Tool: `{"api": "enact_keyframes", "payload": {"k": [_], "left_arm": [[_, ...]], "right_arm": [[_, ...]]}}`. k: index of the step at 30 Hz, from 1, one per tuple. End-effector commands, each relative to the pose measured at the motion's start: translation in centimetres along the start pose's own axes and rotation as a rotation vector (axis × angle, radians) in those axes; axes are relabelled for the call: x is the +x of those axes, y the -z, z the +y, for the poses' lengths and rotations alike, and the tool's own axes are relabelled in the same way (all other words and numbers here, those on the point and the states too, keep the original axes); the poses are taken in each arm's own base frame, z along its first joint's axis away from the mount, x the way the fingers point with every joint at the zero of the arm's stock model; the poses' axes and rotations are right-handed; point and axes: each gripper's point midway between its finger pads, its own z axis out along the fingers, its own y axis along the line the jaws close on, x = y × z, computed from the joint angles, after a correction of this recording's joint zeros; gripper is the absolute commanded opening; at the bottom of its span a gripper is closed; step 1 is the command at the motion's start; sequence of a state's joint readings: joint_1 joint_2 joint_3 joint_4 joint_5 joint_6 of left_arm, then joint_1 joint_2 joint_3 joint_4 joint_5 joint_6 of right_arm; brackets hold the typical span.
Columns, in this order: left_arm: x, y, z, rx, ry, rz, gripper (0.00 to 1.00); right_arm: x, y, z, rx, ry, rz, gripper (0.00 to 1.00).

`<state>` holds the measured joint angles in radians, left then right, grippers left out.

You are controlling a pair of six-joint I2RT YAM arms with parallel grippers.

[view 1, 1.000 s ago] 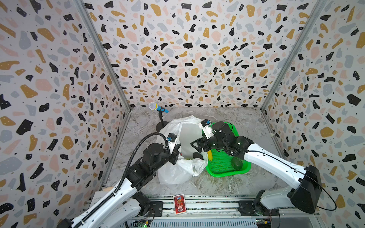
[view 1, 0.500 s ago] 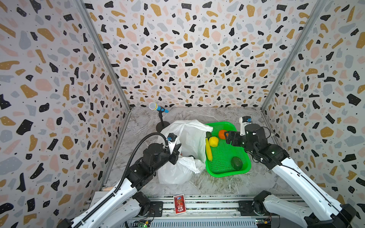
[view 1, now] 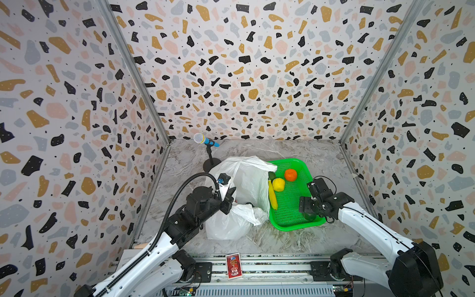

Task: Place the fruits into the plastic bag
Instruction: Pick up the fruit from the bin.

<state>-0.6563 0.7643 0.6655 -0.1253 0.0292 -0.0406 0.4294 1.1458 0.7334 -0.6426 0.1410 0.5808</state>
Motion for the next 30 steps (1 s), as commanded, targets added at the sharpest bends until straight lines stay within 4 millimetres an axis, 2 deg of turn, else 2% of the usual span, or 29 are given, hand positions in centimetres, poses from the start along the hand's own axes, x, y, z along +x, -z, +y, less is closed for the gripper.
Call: {"api": "enact_keyframes", "payload": {"k": [1,9,17,20,22,26,29,30], "left_arm": [[-1.9,0.2,-0.1,0.008,-0.008,-0.066,0.0],[-1.8,0.1,-0.1,0.01,0.004,-0.068,0.0],[-1.9,0.2,-0.2,0.015,0.005,-0.069,0.0],[-1.8,0.1,-0.2,0.015,0.006,-0.065,0.0],[-1.8,0.1,-0.2,0.015,0.008,-0.065,0.0],[-1.8,0.1,-0.2,0.017,0.009,-0.064,0.0],[-1.6,0.1,-0.2,0.018,0.009,-0.062,0.0],[-1.6,0.0,-0.3,0.02,0.009,-0.061,0.0]], "right_arm": [[0.4,-0.8,0.7,-0.046,-0.009,0.014,0.89],[1.7,-3.0,1.5,-0.089,0.004,0.056,0.82],[0.3,-4.3,1.7,-0.067,0.021,0.016,0.79],[0.0,-4.6,1.8,-0.064,0.034,0.012,0.72],[-0.1,-4.7,1.9,-0.07,0.041,0.005,0.62],[-1.2,-3.3,2.7,-0.114,0.065,-0.043,0.43],[-3.4,-0.3,4.4,-0.19,0.076,-0.134,0.4],[-4.3,1.3,5.8,-0.243,0.091,-0.174,0.39]]}}
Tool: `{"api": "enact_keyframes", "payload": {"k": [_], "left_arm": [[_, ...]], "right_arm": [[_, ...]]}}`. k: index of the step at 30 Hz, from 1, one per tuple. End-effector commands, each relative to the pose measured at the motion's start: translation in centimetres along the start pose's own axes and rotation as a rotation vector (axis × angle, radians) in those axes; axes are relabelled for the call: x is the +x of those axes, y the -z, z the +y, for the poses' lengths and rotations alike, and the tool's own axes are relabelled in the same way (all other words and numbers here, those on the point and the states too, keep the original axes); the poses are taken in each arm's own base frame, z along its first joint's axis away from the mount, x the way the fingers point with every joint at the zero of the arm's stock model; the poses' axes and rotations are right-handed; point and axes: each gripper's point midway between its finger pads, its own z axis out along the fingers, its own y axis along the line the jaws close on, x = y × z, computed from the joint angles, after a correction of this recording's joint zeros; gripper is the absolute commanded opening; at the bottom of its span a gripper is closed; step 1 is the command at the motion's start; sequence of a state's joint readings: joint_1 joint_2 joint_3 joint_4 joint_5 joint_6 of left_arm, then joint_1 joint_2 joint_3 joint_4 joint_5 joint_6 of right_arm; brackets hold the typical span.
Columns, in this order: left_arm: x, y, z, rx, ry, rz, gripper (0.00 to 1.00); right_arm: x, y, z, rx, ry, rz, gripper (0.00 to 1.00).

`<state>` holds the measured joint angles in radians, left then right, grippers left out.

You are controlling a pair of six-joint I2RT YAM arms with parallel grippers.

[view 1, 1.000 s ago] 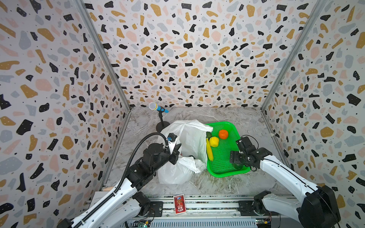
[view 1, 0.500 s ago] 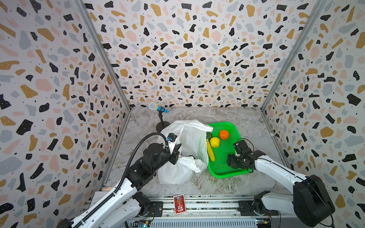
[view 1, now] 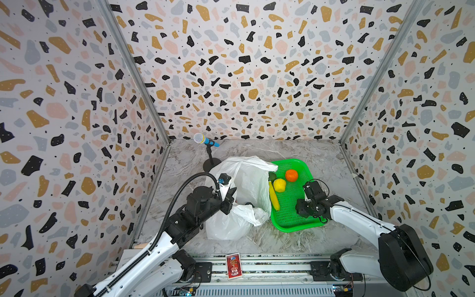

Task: Place the fruits into the plastic bag
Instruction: Pick up the fruit from the bin, then place the fruit in the plastic bag.

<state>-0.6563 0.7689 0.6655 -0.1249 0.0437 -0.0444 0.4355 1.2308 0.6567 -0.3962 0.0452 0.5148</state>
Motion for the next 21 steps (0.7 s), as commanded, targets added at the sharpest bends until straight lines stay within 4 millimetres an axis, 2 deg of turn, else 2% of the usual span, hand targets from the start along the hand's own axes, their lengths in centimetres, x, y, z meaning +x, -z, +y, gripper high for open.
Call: {"api": "enact_keyframes", "payload": {"k": [1,5,8,10,12,14,15,19,21], "left_arm": [[-1.6,0.1,0.0,0.006,0.006,-0.064,0.0],[-1.6,0.0,-0.1,0.01,0.008,-0.062,0.0],[-1.8,-0.1,-0.2,0.013,0.01,-0.067,0.0],[-1.8,-0.1,-0.2,0.015,0.012,-0.066,0.0],[-1.9,-0.1,-0.2,0.015,0.01,-0.067,0.0],[-2.0,0.0,-0.2,0.016,0.007,-0.066,0.0],[-2.1,0.1,-0.2,0.016,0.007,-0.066,0.0],[-2.0,0.1,-0.2,0.013,0.005,-0.067,0.0],[-2.1,0.1,-0.2,0.014,0.006,-0.069,0.0]], "right_arm": [[-5.1,5.3,5.0,-0.173,0.06,-0.187,0.38],[-7.5,11.3,13.2,-0.407,0.179,-0.321,0.38],[-7.5,13.9,19.1,-0.579,0.256,-0.343,0.39],[-7.1,15.0,22.4,-0.688,0.306,-0.339,0.48],[-6.7,15.5,24.8,-0.759,0.341,-0.325,0.68],[-6.6,15.8,25.8,-0.774,0.355,-0.328,0.8],[-6.7,16.0,25.9,-0.773,0.358,-0.337,0.82],[-7.0,16.8,24.7,-0.753,0.326,-0.394,0.84],[-7.8,17.6,23.0,-0.711,0.275,-0.468,0.84]]}}
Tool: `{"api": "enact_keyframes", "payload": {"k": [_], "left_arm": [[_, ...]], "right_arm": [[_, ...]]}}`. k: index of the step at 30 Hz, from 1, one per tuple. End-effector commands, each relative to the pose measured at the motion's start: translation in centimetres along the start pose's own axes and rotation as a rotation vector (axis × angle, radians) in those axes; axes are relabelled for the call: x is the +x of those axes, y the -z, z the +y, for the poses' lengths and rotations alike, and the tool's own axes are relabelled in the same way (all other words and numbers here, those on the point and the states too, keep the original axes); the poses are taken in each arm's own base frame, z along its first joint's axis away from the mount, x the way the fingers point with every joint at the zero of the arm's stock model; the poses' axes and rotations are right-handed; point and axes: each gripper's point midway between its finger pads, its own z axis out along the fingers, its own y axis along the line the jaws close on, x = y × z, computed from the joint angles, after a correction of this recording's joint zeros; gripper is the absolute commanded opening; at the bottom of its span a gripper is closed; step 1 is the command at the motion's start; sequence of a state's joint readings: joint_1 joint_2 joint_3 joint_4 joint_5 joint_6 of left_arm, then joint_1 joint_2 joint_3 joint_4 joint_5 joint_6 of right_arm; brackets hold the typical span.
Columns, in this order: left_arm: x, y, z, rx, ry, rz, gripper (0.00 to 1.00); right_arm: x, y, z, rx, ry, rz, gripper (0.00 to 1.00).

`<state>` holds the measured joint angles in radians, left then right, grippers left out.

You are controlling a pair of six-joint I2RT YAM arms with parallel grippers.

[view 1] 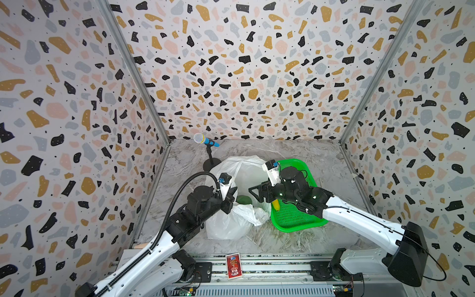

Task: Place the fruits into the plastic bag
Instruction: Place the fruit in the plastic bag, then pick up the fruit from the bin.

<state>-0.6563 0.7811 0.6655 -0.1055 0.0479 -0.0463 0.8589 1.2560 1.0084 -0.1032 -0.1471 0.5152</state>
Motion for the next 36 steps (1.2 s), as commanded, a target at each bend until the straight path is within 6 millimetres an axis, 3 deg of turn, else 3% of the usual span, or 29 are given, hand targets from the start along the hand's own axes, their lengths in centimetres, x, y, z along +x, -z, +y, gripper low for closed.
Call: {"api": "enact_keyframes", "payload": {"k": [1,4,7,10,15,21,30,36], "left_arm": [[-1.9,0.3,-0.1,0.01,0.007,-0.061,0.0],[-1.9,0.3,-0.2,0.016,0.008,-0.064,0.0],[-1.9,0.4,-0.2,0.014,0.006,-0.062,0.0],[-1.8,0.4,-0.1,0.01,0.001,-0.061,0.0],[-1.8,0.0,-0.2,0.017,0.001,-0.059,0.0],[-2.0,0.1,-0.2,0.013,-0.003,-0.062,0.0],[-1.8,0.2,-0.1,0.011,0.014,-0.067,0.0],[-2.0,0.2,-0.1,0.009,0.007,-0.06,0.0]], "right_arm": [[-3.5,4.0,-0.4,0.058,-0.014,-0.202,0.84],[-4.5,8.5,-4.2,0.234,-0.105,-0.399,0.83],[-4.0,12.8,-8.4,0.386,-0.246,-0.558,0.76],[-2.3,13.5,-12.0,0.462,-0.337,-0.537,0.75],[2.7,8.5,-15.3,0.465,-0.433,-0.241,0.79],[8.5,2.5,-15.7,0.381,-0.473,0.088,0.79],[11.2,-1.4,-15.5,0.313,-0.409,0.289,0.78],[12.6,-3.1,-17.2,0.385,-0.317,0.374,0.75]]}}
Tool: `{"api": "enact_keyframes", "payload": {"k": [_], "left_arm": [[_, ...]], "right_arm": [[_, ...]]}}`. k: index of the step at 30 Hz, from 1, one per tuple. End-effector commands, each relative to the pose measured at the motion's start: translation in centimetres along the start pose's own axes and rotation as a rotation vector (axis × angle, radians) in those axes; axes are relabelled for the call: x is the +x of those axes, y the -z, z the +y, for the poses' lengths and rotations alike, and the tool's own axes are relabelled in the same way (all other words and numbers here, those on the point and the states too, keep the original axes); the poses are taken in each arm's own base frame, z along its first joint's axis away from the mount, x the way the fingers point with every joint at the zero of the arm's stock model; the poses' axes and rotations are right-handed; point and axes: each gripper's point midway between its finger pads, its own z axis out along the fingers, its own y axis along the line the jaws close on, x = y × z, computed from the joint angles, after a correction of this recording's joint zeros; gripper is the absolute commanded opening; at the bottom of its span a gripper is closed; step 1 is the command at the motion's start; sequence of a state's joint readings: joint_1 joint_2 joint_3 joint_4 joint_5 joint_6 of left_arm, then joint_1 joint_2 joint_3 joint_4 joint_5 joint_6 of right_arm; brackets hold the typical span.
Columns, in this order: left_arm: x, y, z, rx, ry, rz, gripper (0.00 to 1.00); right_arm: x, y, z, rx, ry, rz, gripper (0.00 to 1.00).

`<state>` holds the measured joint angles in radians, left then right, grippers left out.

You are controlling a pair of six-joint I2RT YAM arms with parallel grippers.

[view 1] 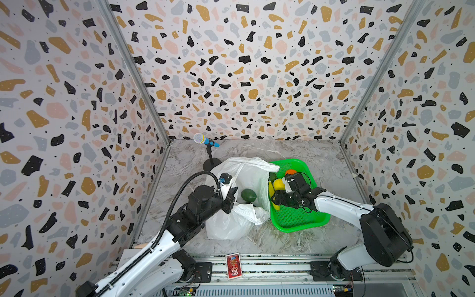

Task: Place the fruits into the plastic bag
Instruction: Pick up the fruit from the bin.

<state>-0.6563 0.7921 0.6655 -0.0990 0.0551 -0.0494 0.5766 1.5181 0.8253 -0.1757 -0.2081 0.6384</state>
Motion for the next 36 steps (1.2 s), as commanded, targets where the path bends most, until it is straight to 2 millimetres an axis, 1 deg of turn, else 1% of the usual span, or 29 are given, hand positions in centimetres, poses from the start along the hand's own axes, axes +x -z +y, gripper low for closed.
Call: {"api": "enact_keyframes", "payload": {"k": [1,6,9,10,12,14,15,16,19,23,25,31,34,36], "left_arm": [[-2.1,0.5,0.0,0.0,0.003,-0.064,0.0],[-2.2,0.3,0.0,0.002,0.008,-0.065,0.0],[-2.2,0.3,-0.1,0.008,0.017,-0.066,0.0],[-2.2,0.3,-0.1,0.009,0.018,-0.066,0.0],[-2.1,0.3,-0.1,0.007,0.016,-0.063,0.0],[-2.2,0.3,0.0,0.001,0.011,-0.061,0.0],[-2.2,0.3,0.1,-0.001,0.01,-0.061,0.0],[-2.3,0.3,0.1,-0.004,0.009,-0.062,0.0],[-2.5,0.3,0.1,-0.003,0.012,-0.066,0.0],[-2.3,0.0,-0.1,0.009,0.017,-0.06,0.0],[-2.2,-0.1,-0.1,0.01,0.014,-0.058,0.0],[-2.6,-0.2,-0.2,0.015,0.019,-0.079,0.0],[-2.4,-0.4,-0.3,0.022,0.022,-0.074,0.0],[-2.3,-0.4,-0.3,0.024,0.021,-0.073,0.0]], "right_arm": [[-0.2,-0.6,-0.1,0.067,0.102,0.022,0.74],[0.3,-2.4,-1.0,0.206,0.217,0.056,0.71],[0.6,-3.0,-1.6,0.238,0.225,0.065,0.64],[0.6,-3.1,-1.6,0.233,0.226,0.062,0.6],[0.6,-3.2,-1.3,0.21,0.232,0.06,0.48],[0.7,-2.9,-0.6,0.16,0.235,0.047,0.31],[0.7,-2.6,-0.1,0.135,0.236,0.038,0.26],[0.5,-2.2,0.1,0.122,0.234,0.026,0.25],[-0.4,0.0,1.0,0.093,0.236,-0.037,0.25],[-1.3,3.9,2.0,0.05,0.225,-0.138,0.22],[-1.3,5.9,2.7,0.006,0.229,-0.184,0.22],[-1.0,11.2,6.8,-0.191,0.302,-0.309,0.21],[-0.6,13.0,8.9,-0.263,0.354,-0.346,0.2],[-0.1,13.4,9.9,-0.289,0.39,-0.34,0.2]]}}
